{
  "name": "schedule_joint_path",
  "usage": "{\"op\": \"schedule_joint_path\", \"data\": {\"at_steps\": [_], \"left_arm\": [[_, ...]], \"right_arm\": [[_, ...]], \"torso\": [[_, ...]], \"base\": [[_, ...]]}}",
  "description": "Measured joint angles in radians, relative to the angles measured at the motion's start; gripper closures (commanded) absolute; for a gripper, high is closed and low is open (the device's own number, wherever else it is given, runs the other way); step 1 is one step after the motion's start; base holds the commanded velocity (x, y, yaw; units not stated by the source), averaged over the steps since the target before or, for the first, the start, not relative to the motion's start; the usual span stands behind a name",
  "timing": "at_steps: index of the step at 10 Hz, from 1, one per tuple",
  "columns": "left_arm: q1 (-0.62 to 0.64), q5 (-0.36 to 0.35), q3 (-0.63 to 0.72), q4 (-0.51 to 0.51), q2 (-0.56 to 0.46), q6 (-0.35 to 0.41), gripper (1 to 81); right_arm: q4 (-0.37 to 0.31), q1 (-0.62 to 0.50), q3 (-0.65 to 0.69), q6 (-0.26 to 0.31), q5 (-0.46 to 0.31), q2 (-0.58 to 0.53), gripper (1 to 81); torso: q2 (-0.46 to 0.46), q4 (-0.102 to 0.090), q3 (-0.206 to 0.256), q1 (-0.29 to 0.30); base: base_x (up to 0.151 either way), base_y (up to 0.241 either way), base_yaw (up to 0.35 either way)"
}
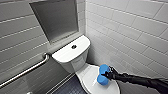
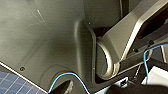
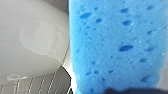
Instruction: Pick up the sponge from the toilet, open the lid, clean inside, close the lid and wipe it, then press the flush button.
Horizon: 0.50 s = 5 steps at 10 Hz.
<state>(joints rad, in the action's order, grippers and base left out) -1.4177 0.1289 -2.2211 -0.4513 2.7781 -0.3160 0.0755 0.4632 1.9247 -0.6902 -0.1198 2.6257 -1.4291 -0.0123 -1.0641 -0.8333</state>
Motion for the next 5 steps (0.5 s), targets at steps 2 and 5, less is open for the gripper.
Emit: {"op": "schedule_joint_path", "data": {"at_steps": [2, 5], "left_arm": [[-0.001, -0.001, 0.0, 0.0, 0.007, 0.0, 1.0], [-0.006, -0.003, 0.0, 0.0, 0.006, 0.0, 1.0]], "right_arm": [[0.0, -0.006, 0.012, 0.0, -0.005, 0.004, 81.1], [0.0, -0.006, 0.047, -0.003, -0.005, 0.033, 81.1]], "torso": [[-0.015, 0.0, -0.006, -0.009], [-0.114, 0.0, -0.007, -0.071]], "base": [[0.0, 0.0, 0.0], [0.0, 0.0, 0.0]]}}
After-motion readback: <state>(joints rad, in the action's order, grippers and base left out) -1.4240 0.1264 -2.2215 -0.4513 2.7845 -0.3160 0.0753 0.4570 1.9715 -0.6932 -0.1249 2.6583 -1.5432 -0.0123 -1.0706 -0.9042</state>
